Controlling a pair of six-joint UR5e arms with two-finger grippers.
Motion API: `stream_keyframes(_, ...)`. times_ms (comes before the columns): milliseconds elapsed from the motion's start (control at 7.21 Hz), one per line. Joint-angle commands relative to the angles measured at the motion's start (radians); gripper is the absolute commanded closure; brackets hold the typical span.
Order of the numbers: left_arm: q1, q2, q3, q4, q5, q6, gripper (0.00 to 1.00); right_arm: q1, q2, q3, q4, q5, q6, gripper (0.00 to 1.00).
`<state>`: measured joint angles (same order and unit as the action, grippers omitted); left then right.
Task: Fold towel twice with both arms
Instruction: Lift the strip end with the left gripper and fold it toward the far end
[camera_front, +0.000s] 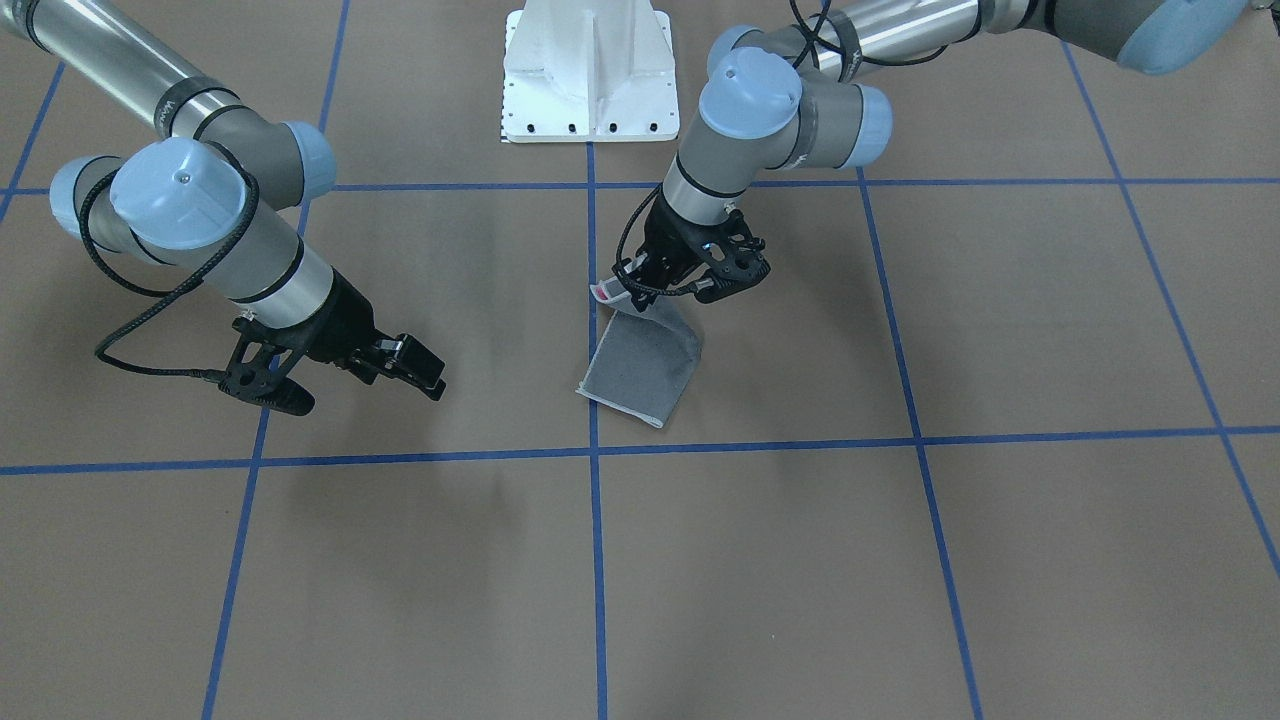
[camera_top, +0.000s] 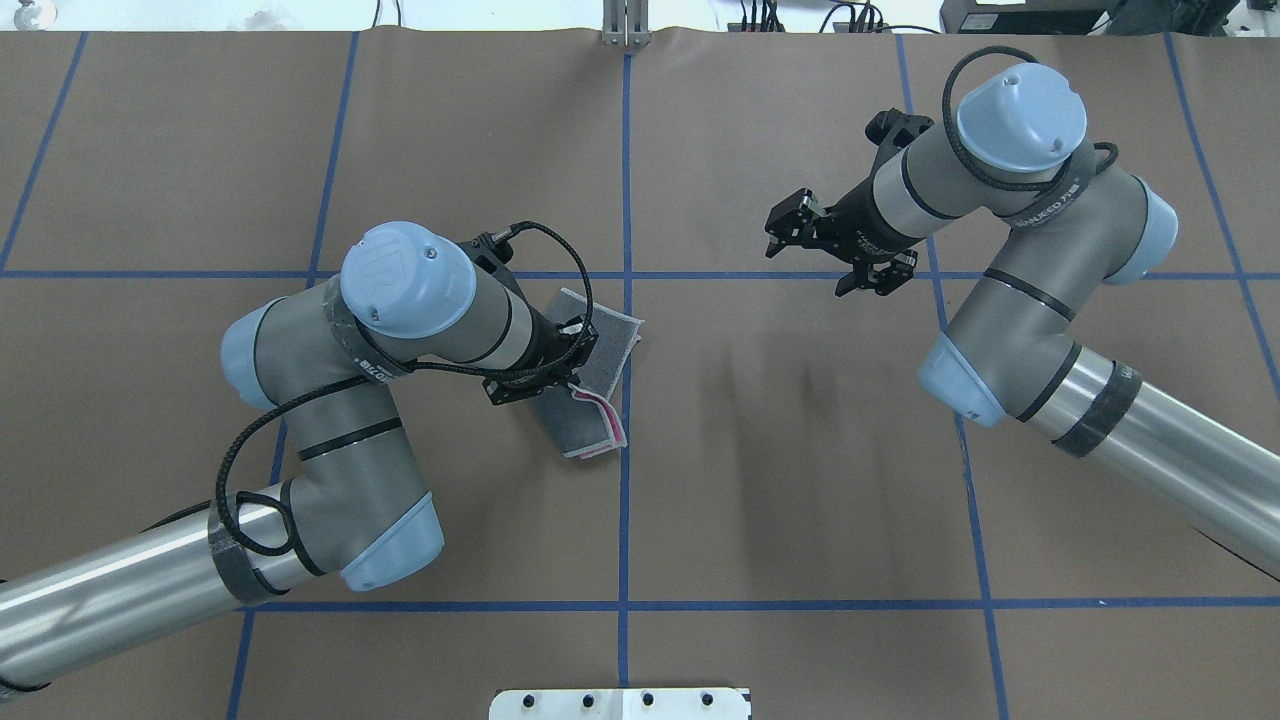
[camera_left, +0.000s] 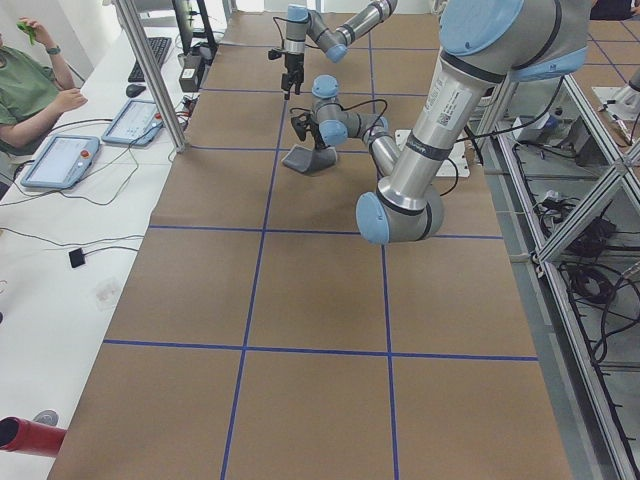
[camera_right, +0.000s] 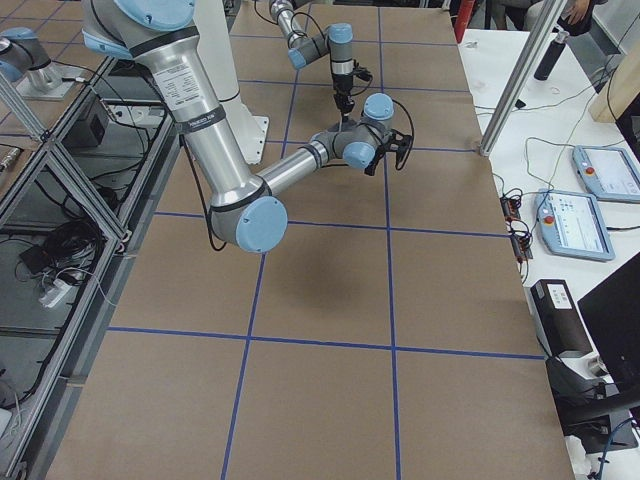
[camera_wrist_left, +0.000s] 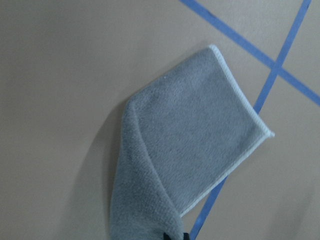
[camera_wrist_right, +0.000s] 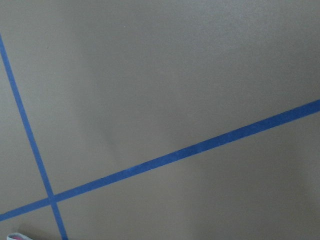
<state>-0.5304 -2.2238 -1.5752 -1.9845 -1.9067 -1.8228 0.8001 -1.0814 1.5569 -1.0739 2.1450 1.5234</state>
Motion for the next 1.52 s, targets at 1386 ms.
stream_keyframes(1386, -0.04, -0.048, 0.228, -0.367, 0.077, -0.305, 1.0, -0.032, 0.001, -0.023, 0.005, -0.045, 0.0, 0.0)
